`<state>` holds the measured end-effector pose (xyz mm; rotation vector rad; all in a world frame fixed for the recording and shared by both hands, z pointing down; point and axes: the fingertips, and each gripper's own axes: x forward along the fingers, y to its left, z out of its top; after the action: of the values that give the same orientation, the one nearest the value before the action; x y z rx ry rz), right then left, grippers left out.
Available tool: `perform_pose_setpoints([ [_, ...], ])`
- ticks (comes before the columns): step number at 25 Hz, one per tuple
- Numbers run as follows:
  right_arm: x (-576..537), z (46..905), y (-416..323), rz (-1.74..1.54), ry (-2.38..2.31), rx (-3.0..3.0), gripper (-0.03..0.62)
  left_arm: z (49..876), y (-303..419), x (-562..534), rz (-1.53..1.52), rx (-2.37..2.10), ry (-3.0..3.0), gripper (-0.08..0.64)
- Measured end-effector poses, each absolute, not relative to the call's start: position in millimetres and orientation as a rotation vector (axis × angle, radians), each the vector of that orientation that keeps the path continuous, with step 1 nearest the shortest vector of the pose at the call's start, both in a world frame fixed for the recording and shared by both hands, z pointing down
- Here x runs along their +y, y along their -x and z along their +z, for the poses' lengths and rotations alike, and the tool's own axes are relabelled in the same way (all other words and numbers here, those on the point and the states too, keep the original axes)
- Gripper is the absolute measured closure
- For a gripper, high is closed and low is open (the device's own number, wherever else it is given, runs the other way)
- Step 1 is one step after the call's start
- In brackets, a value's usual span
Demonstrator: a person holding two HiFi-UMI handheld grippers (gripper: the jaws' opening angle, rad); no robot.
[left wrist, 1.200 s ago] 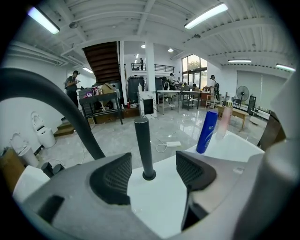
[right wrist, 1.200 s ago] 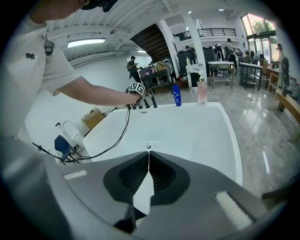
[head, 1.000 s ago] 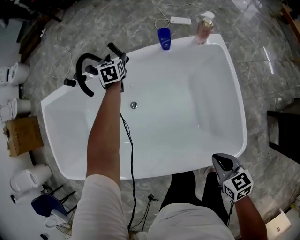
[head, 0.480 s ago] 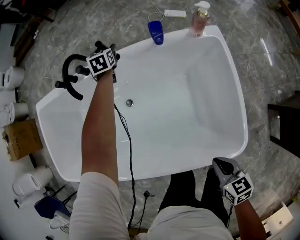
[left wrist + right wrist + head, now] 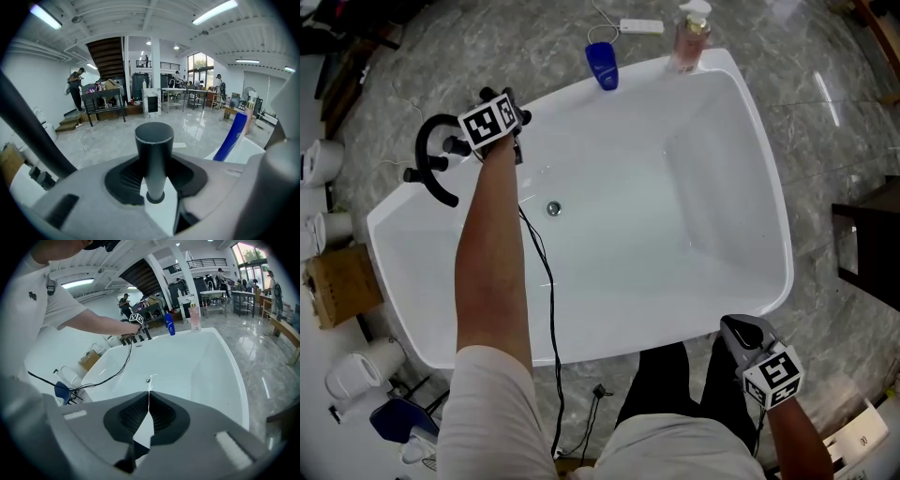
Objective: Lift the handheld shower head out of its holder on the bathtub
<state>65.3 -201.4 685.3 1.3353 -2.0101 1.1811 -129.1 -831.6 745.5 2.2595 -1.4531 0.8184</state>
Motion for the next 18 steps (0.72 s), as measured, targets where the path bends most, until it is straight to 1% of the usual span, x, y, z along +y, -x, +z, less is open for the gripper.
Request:
perform_pose_setpoints([
  [7, -205.4, 690.8, -58.5, 1.170, -1.283, -2.041, 0.578, 735.0, 124.8, -813.4, 0.841, -1.483, -2.321, 0.428],
  [18, -202.8, 678.2, -41.9, 1.153, -1.230, -2.062, 0.578, 688.0, 121.5, -779.3, 0.824, -1.460, -2.436, 0.430],
])
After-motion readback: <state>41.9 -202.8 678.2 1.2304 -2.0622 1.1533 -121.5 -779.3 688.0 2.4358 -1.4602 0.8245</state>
